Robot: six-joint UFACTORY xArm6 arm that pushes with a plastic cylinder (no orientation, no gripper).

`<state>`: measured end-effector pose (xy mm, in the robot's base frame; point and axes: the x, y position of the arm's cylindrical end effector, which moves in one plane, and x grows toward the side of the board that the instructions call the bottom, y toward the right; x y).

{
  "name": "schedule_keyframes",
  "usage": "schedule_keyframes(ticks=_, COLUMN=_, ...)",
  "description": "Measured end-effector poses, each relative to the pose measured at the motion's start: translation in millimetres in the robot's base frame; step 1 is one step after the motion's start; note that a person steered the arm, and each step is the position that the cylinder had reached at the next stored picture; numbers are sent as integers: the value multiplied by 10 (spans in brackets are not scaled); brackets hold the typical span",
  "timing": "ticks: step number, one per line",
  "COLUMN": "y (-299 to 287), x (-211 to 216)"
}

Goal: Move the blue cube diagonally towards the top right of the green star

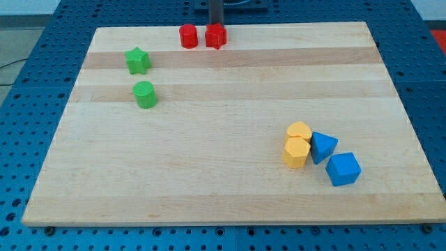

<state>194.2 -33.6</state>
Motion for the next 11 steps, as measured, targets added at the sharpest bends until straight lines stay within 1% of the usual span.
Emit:
schedule_keyframes(ticks=1, y=-172, x=40)
schedule_keyframes(ticks=2, y=-272, x=212)
schedule_keyframes(ticks=3, y=-490, x=295)
schedule_keyframes(ticks=4, y=-555, x=210)
schedule_keyframes(ticks=5, y=-759, x=275)
schedule_keyframes(ticks=6, y=-663, x=56)
schedule_keyframes(ticks=7, y=-862, x=-12)
schedule_keyframes(ticks=8, y=-1950, x=123)
schedule_keyframes(ticks=9, y=-2117, x=681)
schedule_keyframes(ticks=11, y=-1678, x=820)
